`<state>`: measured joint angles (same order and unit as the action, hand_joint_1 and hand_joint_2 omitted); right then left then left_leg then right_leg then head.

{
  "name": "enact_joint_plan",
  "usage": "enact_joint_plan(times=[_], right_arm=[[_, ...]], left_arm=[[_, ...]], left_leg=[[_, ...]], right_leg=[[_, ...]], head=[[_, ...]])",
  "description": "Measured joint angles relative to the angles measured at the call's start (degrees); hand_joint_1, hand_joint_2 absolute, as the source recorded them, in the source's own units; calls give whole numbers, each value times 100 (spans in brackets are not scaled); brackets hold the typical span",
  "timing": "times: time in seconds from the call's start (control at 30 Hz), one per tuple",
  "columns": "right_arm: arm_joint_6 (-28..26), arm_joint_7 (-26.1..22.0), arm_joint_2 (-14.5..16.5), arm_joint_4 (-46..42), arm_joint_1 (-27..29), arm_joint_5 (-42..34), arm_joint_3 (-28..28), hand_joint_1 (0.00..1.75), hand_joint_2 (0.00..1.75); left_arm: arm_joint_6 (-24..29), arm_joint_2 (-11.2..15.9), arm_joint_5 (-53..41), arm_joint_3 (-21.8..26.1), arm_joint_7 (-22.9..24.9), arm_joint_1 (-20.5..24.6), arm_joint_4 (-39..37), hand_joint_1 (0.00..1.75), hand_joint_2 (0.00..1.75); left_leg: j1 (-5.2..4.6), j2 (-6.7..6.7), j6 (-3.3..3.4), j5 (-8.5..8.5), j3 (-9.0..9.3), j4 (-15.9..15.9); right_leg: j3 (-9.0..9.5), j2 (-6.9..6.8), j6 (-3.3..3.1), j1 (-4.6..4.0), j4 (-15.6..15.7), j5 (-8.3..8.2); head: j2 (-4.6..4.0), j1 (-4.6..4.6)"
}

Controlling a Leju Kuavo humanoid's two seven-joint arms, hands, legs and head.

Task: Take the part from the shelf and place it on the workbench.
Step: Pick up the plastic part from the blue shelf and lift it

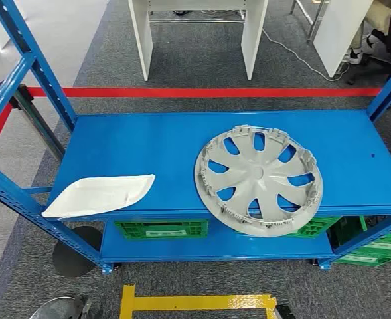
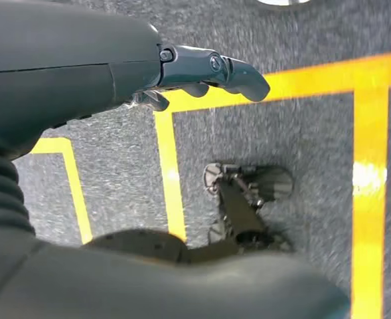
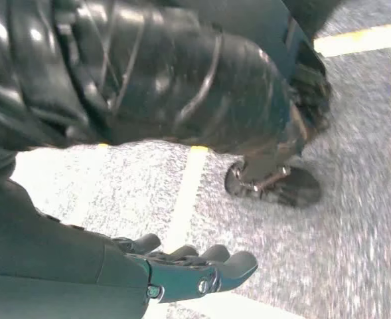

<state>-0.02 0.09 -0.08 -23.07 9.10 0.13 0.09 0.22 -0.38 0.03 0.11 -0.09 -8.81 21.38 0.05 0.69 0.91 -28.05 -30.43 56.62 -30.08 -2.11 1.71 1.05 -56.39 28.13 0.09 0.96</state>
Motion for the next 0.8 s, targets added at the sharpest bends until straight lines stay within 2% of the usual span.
enact_joint_plan(times=[0.03,0.07,0.13,0.17,0.43,0.8], right_arm=[[-42,18,-33,-62,13,-51,9,0,116],[-108,53,-78,-151,39,-153,25,0,131],[-307,156,-224,-435,95,-477,107,0,131],[-385,201,-279,-554,107,-621,151,0,175],[-569,358,-535,-1069,4,-1102,335,0,175],[-1040,202,-824,-2123,-50,-1501,427,0,175]], left_arm=[[45,17,41,-3,0,-29,113,0,116],[125,49,152,-7,3,-98,255,0,131],[411,151,535,-37,24,-340,744,0,131],[558,202,744,-65,37,-459,954,0,175],[1293,480,1786,-448,17,-752,1837,0,175],[1996,966,3287,-1439,-341,-802,2481,0,175]], left_leg=[[0,0,0,0,-1,0],[0,-1,0,0,-2,0],[-1,-1,1,-1,-5,0],[-1,-1,1,-1,-6,0],[-2,-2,1,0,-5,0],[-2,-3,1,0,-5,1]], right_leg=[[1,0,0,0,0,0],[0,0,0,0,0,0],[-1,-1,0,0,0,0],[-2,-1,0,0,0,0],[0,-3,1,0,0,0],[0,-3,1,1,0,-1]], head=[[0,0],[0,0],[0,1],[0,1],[0,2],[0,1]])
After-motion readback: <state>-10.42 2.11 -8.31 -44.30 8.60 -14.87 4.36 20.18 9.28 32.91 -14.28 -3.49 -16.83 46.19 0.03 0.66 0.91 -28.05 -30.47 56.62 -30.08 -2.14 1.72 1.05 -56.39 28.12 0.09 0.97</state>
